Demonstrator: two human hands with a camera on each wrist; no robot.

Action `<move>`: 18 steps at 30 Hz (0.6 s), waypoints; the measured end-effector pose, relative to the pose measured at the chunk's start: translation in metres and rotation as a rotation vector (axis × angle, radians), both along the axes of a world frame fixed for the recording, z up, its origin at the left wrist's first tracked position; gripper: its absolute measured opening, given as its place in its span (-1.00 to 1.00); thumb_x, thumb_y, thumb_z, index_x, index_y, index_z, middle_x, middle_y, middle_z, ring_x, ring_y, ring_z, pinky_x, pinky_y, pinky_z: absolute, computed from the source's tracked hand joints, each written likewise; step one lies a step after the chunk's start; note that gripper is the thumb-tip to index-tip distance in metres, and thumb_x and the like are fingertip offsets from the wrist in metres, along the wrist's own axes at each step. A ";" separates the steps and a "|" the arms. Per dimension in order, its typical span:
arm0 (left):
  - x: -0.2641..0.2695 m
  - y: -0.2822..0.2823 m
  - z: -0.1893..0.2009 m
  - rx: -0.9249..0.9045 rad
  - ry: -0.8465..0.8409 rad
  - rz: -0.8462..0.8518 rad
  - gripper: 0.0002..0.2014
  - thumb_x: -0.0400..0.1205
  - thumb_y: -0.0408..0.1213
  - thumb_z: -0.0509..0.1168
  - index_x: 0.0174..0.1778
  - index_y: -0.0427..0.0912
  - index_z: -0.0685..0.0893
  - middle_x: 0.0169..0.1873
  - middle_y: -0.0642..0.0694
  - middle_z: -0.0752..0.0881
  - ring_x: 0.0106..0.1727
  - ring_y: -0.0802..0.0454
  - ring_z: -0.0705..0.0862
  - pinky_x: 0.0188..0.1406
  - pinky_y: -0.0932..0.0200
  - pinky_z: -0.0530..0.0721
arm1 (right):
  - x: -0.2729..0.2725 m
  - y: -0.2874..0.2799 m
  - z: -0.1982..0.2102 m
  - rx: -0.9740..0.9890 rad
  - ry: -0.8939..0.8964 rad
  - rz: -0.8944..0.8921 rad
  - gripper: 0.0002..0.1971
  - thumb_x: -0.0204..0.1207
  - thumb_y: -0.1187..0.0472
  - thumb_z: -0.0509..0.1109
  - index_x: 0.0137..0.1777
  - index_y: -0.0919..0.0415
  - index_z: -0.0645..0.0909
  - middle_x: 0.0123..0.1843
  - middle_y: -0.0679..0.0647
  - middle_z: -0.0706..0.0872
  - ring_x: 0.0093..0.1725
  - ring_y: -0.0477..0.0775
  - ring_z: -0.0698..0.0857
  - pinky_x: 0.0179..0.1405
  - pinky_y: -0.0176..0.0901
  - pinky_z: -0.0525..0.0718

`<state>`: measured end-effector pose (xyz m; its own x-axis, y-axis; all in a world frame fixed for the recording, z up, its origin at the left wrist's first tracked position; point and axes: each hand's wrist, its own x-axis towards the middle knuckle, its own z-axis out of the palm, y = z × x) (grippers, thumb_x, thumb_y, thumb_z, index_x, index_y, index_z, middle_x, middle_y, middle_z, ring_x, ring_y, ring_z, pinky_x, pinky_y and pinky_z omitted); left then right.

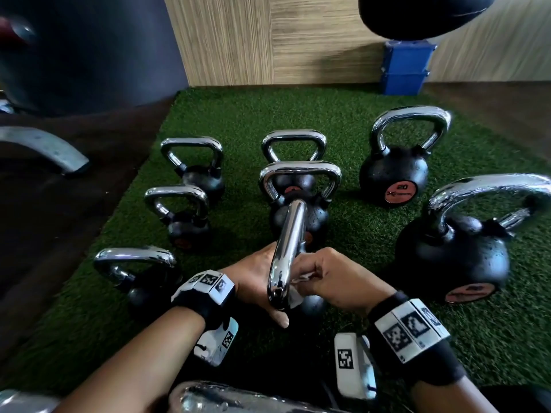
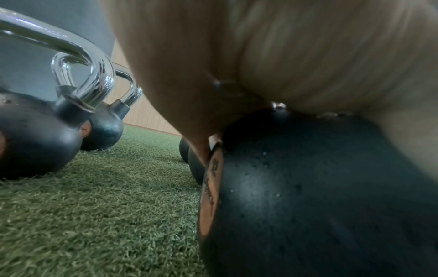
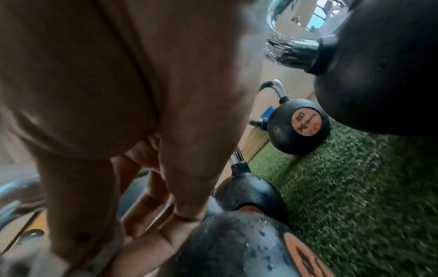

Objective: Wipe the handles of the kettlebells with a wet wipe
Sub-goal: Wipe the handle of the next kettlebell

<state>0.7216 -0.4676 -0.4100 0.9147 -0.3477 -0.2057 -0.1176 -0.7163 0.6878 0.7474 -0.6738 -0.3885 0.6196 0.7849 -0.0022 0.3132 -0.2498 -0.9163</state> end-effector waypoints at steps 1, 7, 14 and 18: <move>0.000 -0.001 0.001 -0.009 0.007 0.006 0.04 0.08 -0.23 0.86 0.27 0.53 0.36 0.35 0.40 0.37 0.49 0.28 0.43 0.23 0.76 0.35 | 0.002 0.001 0.001 -0.004 0.007 0.015 -0.63 0.38 0.50 0.52 -0.07 -0.04 0.85 0.03 -0.04 0.86 0.07 -0.07 0.80 0.16 -0.19 0.70; 0.001 -0.004 0.002 0.054 0.014 -0.016 0.13 0.07 -0.14 0.86 0.57 0.07 0.45 0.50 0.14 0.42 0.57 0.15 0.47 0.41 0.40 0.49 | 0.005 0.003 -0.004 0.213 0.326 0.080 -0.83 0.39 0.45 0.51 -0.15 0.19 0.82 -0.19 0.17 0.84 -0.17 -0.05 0.75 -0.07 -0.27 0.70; -0.001 -0.004 0.006 0.014 0.071 -0.034 0.38 0.03 -0.24 0.86 0.76 0.07 0.24 0.72 0.16 0.28 0.71 0.25 0.28 0.71 0.26 0.28 | -0.001 0.010 -0.024 0.547 0.834 -0.055 -0.86 0.50 0.46 0.37 0.03 0.45 0.64 -0.18 0.25 0.80 -0.25 0.08 0.80 -0.11 -0.12 0.81; -0.001 -0.008 0.009 -0.053 0.117 -0.024 0.30 0.03 -0.43 0.84 0.71 -0.14 0.34 0.64 0.01 0.46 0.66 0.09 0.45 0.67 -0.01 0.44 | -0.002 0.014 -0.030 0.621 0.973 -0.053 -0.74 0.52 0.43 0.37 0.19 0.49 0.57 -0.11 0.27 0.81 -0.19 0.09 0.83 -0.05 -0.11 0.82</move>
<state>0.7211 -0.4755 -0.4005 0.8768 -0.3823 -0.2918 -0.0506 -0.6767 0.7345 0.7455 -0.6600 -0.4188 0.6002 0.7909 -0.1195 -0.5901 0.3369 -0.7337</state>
